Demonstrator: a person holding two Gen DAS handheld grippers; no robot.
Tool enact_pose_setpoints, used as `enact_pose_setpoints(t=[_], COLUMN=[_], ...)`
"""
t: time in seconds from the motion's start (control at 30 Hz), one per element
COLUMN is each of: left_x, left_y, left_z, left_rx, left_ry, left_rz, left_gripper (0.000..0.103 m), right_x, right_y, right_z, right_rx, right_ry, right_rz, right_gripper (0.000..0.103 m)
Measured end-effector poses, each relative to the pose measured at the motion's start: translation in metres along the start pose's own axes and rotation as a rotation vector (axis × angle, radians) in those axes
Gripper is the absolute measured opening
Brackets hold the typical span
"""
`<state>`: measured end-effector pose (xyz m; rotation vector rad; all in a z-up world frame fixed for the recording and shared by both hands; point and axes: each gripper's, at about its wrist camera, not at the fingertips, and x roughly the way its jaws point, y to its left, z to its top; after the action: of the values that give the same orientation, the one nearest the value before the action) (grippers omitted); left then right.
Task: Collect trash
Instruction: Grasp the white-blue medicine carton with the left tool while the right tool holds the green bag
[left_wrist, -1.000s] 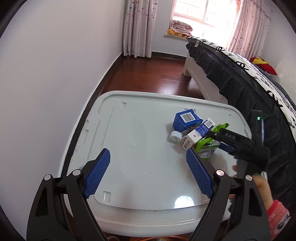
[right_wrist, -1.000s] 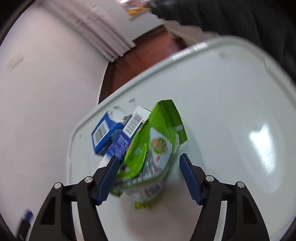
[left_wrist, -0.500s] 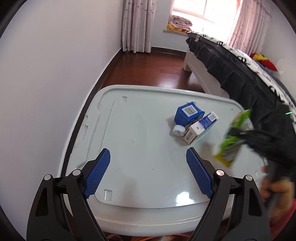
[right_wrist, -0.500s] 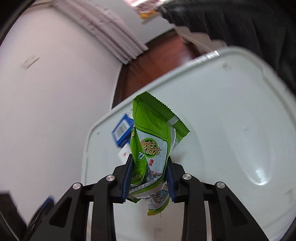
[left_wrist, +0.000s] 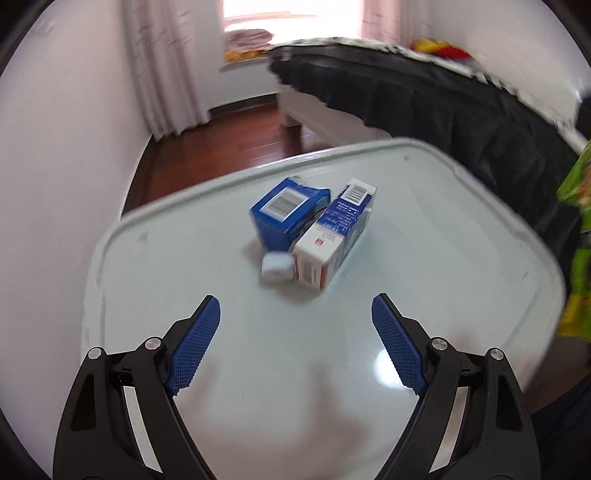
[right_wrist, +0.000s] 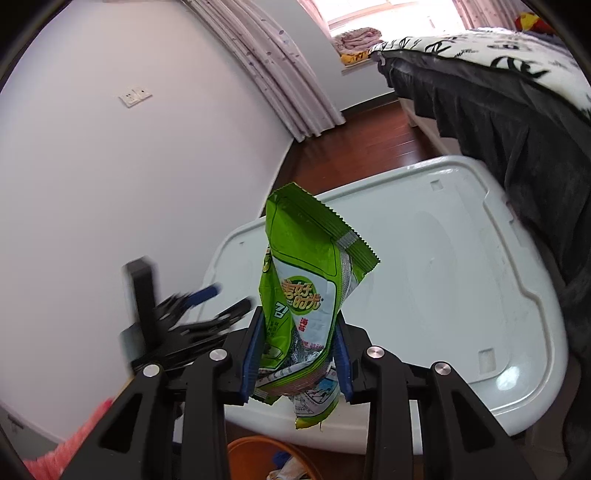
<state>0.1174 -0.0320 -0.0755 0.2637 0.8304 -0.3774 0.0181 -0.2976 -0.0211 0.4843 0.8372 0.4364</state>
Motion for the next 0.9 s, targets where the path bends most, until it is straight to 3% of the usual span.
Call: enact_pose_setpoints(t=[0.37, 0.73, 0.9], left_x=[0.061, 0.069, 0.074], left_y=[-0.003, -0.035, -0.050], left_z=[0.017, 0.024, 0.031], left_rx=[0.012, 0.055, 0.080], left_ry=[0.059, 0.053, 0.055], left_rz=[-0.124, -0.220, -0.208], left_gripper=[0.082, 0.081, 0.069], right_x=[-0.002, -0.013, -0.020], right_y=[-0.001, -0.007, -0.009], right_z=[0.007, 0.011, 0.010], right_rx=[0.007, 0.046, 0.054], right_ry=[0.000, -0.028, -0.051], right_rz=[0.102, 0.142, 0.152], right_gripper=[0.036, 0.036, 0.036])
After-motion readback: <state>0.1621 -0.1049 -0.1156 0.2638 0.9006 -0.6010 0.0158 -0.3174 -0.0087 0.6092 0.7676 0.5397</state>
